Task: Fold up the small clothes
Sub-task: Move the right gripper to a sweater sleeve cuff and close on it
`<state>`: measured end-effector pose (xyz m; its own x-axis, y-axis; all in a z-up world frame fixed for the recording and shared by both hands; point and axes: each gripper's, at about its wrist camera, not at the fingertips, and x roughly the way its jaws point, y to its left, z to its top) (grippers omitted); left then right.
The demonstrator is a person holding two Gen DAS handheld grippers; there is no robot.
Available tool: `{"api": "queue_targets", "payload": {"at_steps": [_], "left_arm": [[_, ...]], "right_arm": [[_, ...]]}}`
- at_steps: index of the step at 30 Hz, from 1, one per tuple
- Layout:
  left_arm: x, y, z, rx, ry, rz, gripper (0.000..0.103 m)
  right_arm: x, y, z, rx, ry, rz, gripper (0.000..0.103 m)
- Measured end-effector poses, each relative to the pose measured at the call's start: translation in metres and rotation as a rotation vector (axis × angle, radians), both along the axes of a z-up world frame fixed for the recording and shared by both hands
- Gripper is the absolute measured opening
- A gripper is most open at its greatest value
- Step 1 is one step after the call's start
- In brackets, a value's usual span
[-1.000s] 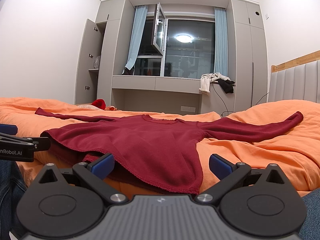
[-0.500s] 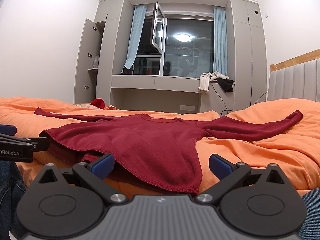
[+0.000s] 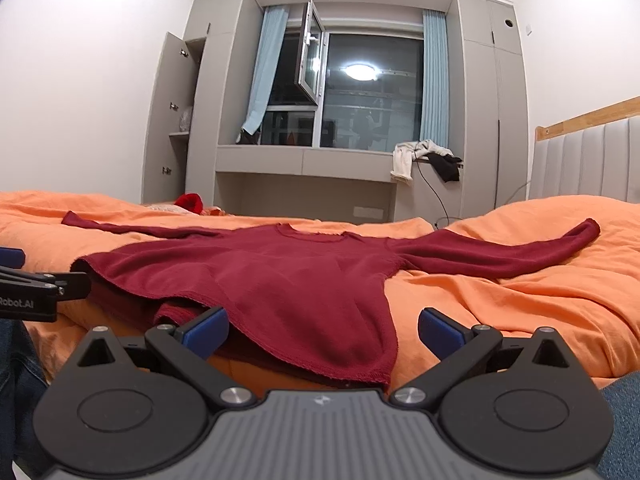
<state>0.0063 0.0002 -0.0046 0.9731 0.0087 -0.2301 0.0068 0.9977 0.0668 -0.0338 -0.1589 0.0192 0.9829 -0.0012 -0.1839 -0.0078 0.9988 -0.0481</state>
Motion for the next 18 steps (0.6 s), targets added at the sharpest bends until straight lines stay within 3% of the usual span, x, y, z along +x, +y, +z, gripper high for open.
{"api": "queue_targets", "payload": {"at_steps": [4,13,18], "left_arm": [[0.006,0.001,0.0,-0.009,0.026,0.012,0.102],[0.037,0.015,0.017,-0.085,0.131,0.012,0.102],[0.069,0.004,0.034,-0.039,0.153,0.014,0.102]], "right_arm": [[0.006,-0.006,0.002,0.012,0.055,-0.03,0.103],[0.049,-0.031,0.016,0.085,0.271,-0.121,0.103],[0.072,-0.059,0.028,0.192,0.303,-0.123,0.103]]}}
